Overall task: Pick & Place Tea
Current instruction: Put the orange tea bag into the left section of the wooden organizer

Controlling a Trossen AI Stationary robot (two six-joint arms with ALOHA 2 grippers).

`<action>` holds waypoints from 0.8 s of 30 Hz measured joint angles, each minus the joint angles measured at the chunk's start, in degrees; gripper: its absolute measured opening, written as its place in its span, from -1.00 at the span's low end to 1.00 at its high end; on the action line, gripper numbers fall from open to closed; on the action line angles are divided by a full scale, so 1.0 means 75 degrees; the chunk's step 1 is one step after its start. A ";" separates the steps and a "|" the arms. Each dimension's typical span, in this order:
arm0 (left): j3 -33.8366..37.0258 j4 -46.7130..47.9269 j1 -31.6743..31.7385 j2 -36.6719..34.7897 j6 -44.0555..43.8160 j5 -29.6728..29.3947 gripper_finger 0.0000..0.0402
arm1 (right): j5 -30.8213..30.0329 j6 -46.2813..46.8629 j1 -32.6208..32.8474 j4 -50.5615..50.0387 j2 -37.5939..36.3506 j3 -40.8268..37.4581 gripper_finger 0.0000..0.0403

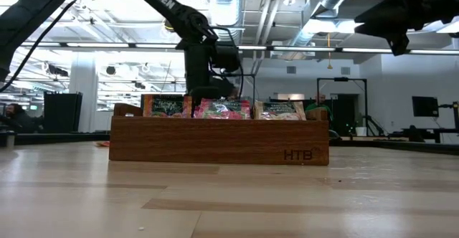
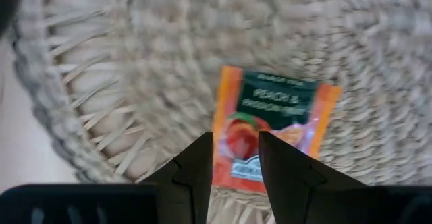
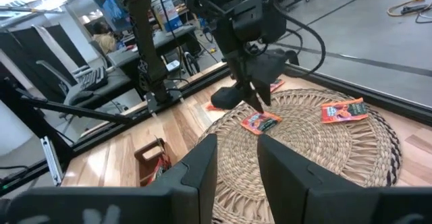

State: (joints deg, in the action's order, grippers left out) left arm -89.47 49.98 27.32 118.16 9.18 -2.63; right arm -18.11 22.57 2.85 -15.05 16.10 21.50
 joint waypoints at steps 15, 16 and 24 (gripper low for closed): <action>0.0000 0.0217 0.0060 0.0010 0.0803 0.0934 -0.44 | -0.0003 0.0195 -0.0001 0.0074 -0.0001 0.0000 -0.52; 0.0000 0.0232 0.0092 0.0010 0.0806 0.0931 -0.44 | -0.0003 0.0195 0.0000 0.0076 0.0000 0.0000 -0.52; 0.0000 0.0349 0.0450 0.0010 0.0735 0.1433 -0.44 | -0.0003 0.0195 -0.0003 0.0076 -0.0003 0.0000 -0.52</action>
State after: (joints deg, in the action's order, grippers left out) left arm -89.47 52.60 30.69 118.24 14.69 8.12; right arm -18.13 24.03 2.83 -14.48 16.08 21.50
